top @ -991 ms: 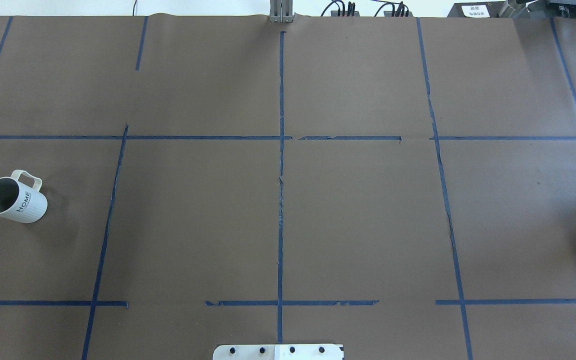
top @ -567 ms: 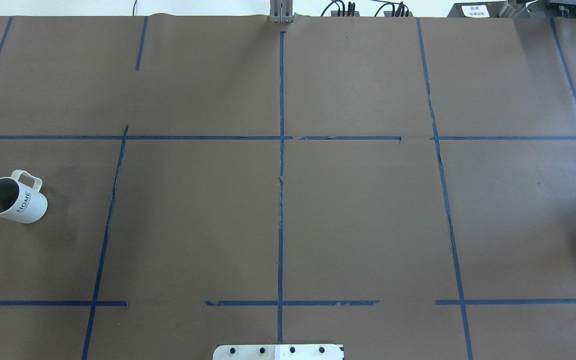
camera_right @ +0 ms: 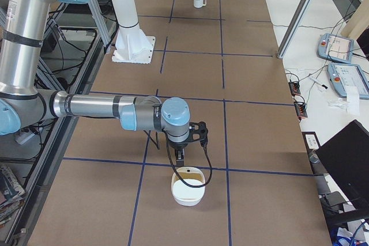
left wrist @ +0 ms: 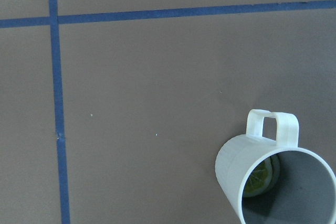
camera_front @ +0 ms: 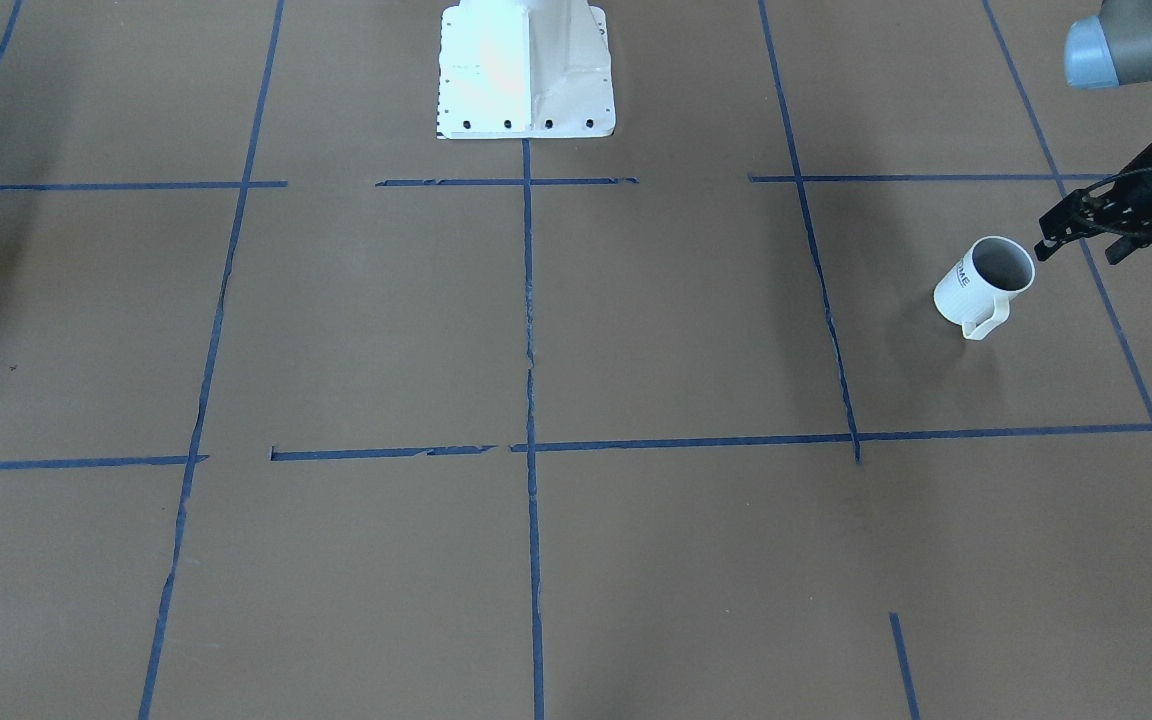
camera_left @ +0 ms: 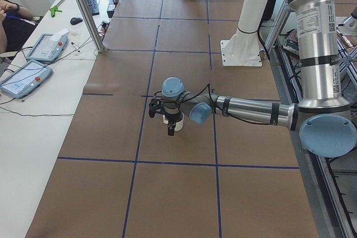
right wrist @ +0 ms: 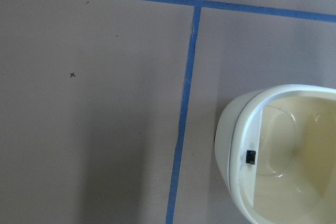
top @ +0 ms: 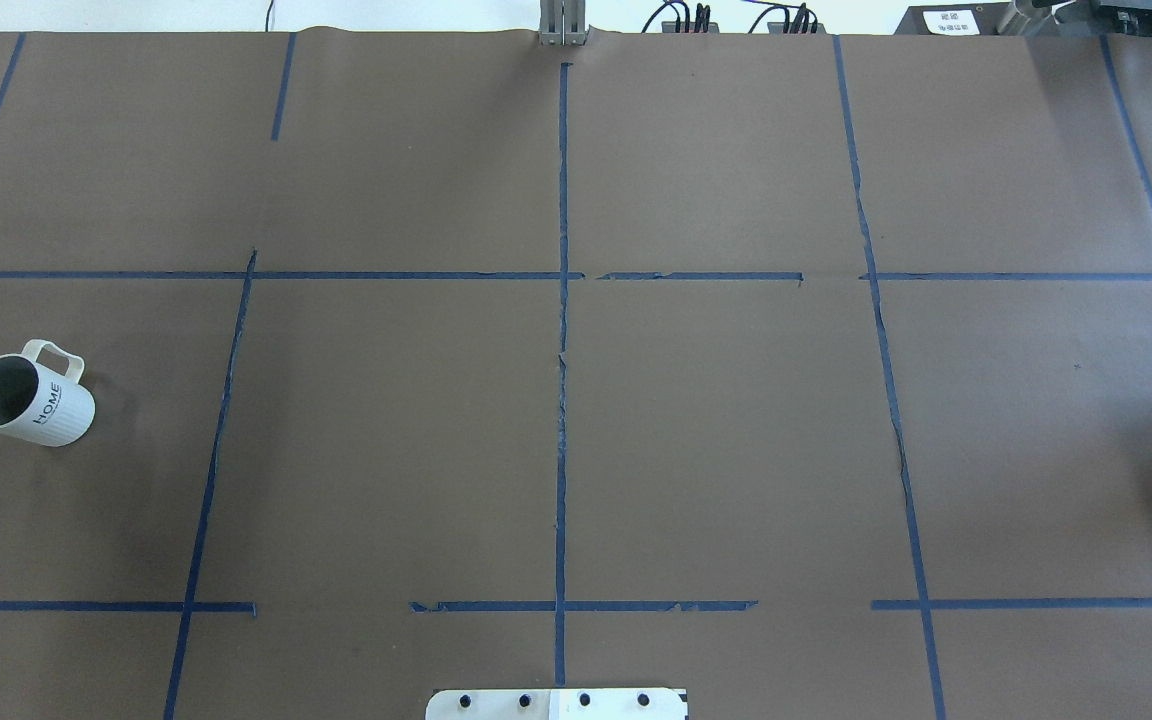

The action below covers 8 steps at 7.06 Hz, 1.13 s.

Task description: Left arm hands cup to right arm to dump lemon

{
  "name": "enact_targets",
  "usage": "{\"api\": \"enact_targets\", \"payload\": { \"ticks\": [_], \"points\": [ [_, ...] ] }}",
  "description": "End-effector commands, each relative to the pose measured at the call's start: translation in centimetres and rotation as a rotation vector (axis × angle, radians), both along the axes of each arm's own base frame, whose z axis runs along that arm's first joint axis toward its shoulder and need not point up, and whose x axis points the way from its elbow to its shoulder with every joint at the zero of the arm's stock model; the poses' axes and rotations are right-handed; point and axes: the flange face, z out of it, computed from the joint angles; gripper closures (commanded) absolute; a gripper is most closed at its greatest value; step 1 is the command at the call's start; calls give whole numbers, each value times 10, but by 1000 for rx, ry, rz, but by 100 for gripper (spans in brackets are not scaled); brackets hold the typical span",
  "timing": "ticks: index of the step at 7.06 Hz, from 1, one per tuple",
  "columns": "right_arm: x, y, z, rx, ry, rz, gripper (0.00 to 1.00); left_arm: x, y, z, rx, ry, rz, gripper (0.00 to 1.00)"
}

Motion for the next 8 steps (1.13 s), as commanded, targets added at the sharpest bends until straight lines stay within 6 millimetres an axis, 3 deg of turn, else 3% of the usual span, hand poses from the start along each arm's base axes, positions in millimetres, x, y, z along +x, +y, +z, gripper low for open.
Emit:
{"api": "enact_targets", "payload": {
  "ticks": [1, 3, 4, 5, 6, 8],
  "points": [
    [0, 0, 0, -1, 0, 3, 0, 19, -2, 0, -6, 4, 8, 0],
    [0, 0, 0, -3, 0, 1, 0, 25, 0, -1, -5, 4, 22, 0],
    [0, 0, 0, -3, 0, 3, 0, 25, 0, -4, -20, 7, 6, 46],
    [0, 0, 0, -4, 0, 4, 0, 25, 0, -4, -21, 8, 4, 79],
    [0, 0, 0, -3, 0, 3, 0, 26, 0, -7, -18, 11, 5, 92],
    [0, 0, 0, -4, 0, 4, 0, 25, 1, -11, -18, 18, 6, 95]
  ]
}}
